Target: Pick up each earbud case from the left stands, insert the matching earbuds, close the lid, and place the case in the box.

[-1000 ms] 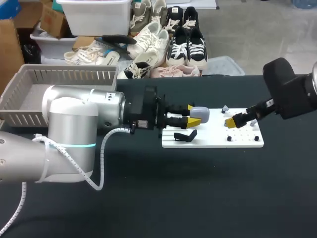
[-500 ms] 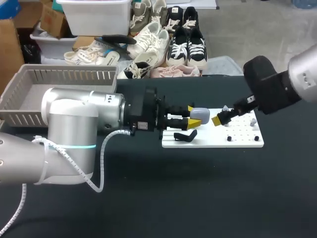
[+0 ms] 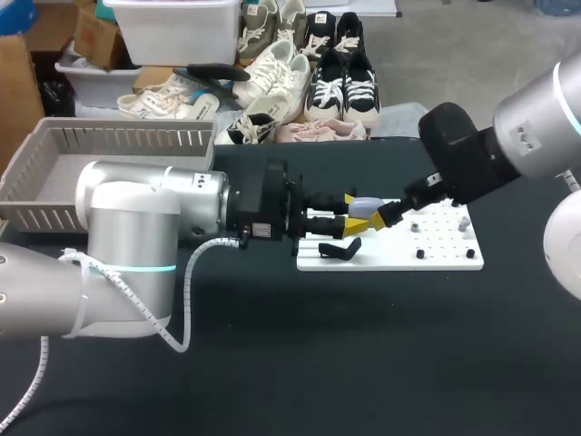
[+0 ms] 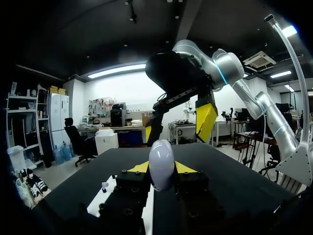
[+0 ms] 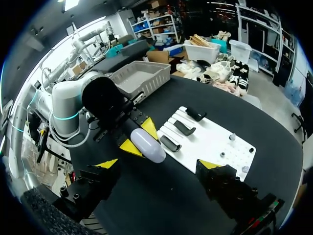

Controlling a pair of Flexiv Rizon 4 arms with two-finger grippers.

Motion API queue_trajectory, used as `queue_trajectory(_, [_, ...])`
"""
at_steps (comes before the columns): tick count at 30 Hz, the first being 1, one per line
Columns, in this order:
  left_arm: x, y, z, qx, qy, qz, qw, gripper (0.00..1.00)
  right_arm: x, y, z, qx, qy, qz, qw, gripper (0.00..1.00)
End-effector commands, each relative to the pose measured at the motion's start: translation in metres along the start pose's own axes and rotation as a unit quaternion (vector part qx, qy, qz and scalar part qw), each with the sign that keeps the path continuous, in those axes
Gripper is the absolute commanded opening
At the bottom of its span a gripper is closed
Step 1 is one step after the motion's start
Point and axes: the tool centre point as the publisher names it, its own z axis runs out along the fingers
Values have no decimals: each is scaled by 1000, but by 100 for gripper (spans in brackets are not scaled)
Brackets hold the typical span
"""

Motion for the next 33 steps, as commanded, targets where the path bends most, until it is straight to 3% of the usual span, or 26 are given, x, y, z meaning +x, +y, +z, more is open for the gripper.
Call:
queue_trajectory(1, [0,-2,0,-4,0,1,1000,0,-4,-1,5,1,5,1,1000,100])
queue_trajectory(22, [0,-2,0,-4,0,1,1000,0,-5,-14,17,12,18,10,1000,100])
queue_trajectory(33, [0,-2,0,-4,0,1,1000,0,-12,-17,10,16,7,14,1000,100])
